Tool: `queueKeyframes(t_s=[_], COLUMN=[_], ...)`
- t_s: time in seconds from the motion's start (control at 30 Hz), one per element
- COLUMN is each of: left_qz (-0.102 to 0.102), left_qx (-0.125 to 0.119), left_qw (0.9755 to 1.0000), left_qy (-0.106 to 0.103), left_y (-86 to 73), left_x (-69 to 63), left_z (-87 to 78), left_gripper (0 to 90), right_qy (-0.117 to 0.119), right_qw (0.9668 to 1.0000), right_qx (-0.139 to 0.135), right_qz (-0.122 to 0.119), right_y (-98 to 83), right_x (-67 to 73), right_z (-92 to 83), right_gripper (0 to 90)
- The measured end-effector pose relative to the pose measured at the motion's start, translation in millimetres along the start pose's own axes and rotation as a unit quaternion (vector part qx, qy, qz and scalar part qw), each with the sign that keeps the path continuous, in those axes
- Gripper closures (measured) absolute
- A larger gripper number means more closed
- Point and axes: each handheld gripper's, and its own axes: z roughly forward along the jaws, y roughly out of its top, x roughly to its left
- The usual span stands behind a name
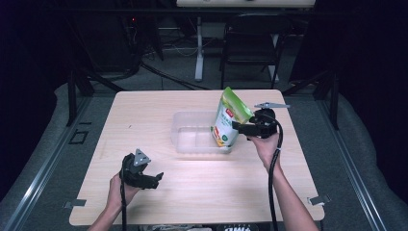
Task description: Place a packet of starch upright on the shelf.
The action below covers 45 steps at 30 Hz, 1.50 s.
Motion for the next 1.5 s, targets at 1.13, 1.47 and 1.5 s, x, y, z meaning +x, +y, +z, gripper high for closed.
queueKeyframes(t_s=[1.13, 1.47, 1.5], left_qz=[0.005, 0.007, 0.007], left_qx=[-0.002, -0.003, -0.003], left_qw=[0.9999, 0.9999, 0.9999], left_qy=[0.011, 0.013, 0.01], left_y=[-0.9, -1.2, -1.1], left_x=[-1.9, -1.8, -1.6], left_z=[1.8, 2.2, 2.3], left_gripper=[5.6, 5.1, 5.1], right_qy=[-0.013, 0.018, 0.019], right_qw=[0.9864, 0.9876, 0.9876], right_qx=[0.142, 0.147, 0.147], right_qz=[-0.082, -0.053, -0.053], right_y=[-115.6, -133.6, -133.4], right_x=[-8.1, -18.9, -19.4], right_z=[-69.2, -62.8, -63.5], right_gripper=[0.0, 8.2, 9.1])
